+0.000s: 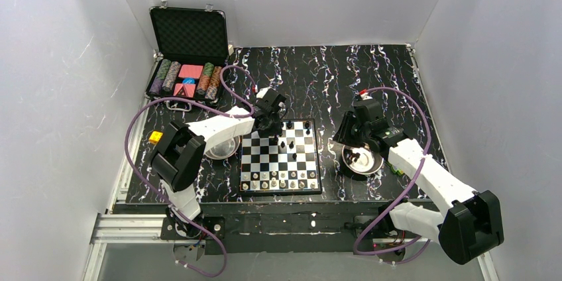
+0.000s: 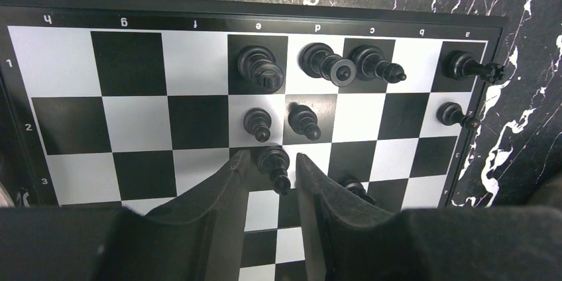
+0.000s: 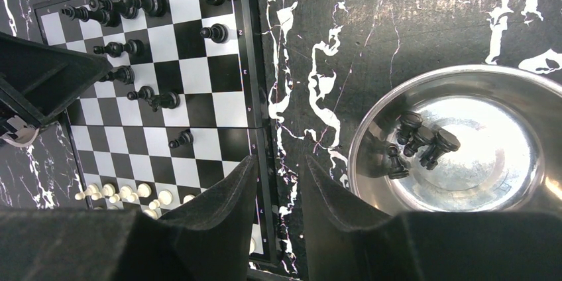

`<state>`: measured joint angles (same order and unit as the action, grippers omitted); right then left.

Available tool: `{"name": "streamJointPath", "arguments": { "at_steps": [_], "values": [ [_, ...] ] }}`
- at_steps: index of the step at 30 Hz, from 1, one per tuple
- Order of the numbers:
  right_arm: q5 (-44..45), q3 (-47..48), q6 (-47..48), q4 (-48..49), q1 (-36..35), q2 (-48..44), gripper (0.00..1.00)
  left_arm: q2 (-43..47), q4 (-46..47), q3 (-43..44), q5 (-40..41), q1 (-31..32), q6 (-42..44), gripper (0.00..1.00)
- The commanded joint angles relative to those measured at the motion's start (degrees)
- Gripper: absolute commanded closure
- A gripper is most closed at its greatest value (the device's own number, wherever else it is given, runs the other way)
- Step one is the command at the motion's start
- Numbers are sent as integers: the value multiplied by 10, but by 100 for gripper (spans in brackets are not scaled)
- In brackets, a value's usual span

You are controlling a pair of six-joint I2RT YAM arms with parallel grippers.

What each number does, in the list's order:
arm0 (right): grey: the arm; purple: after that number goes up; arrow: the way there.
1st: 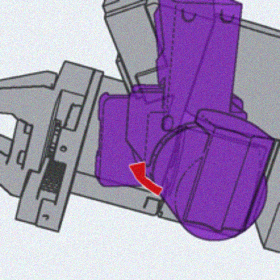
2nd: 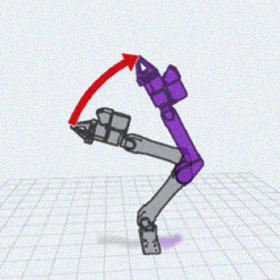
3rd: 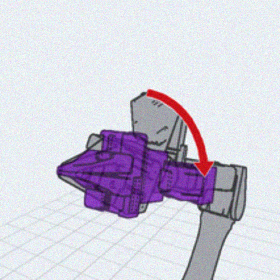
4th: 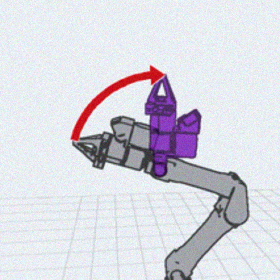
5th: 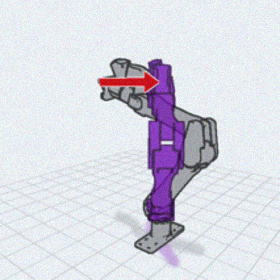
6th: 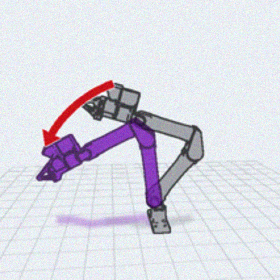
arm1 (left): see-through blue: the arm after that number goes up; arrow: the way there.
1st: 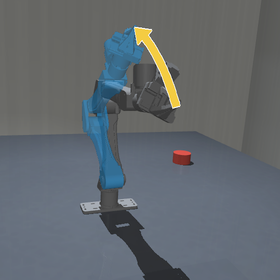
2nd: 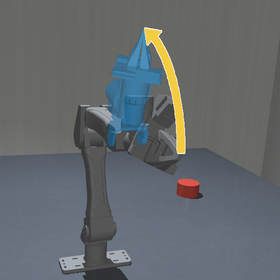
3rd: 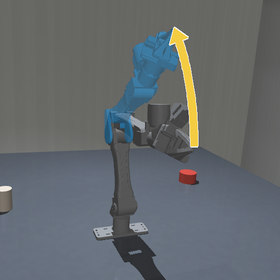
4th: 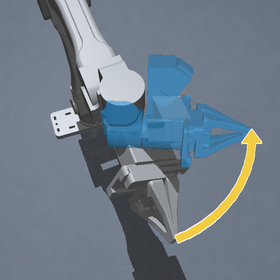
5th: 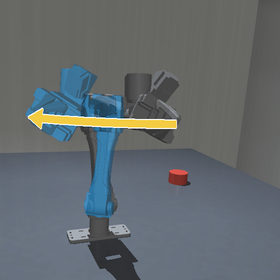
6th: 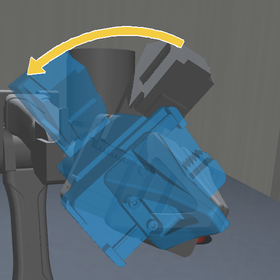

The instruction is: Set up the chess pieces on the board

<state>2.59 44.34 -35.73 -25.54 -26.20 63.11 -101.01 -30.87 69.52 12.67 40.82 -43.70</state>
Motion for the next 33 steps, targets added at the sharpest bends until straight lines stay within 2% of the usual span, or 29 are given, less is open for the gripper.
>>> {"name": "streamJointPath", "arguments": {
  "at_steps": [1,5,18,25,33],
  "values": [
    [-2,17,7,1,4,0,62,-1,5,21,-1,5,3,69],
    [-4,16,6,2,5,1,62,-5,5,20,0,5,3,70],
    [-8,19,4,-1,6,3,62,5,6,17,-2,6,9,89],
    [-9,19,1,-2,6,-1,62,64,-14,-3,-15,6,20,99],
    [-14,16,-6,1,6,1,62,140,-67,-24,-2,2,41,99]
  ]
}}
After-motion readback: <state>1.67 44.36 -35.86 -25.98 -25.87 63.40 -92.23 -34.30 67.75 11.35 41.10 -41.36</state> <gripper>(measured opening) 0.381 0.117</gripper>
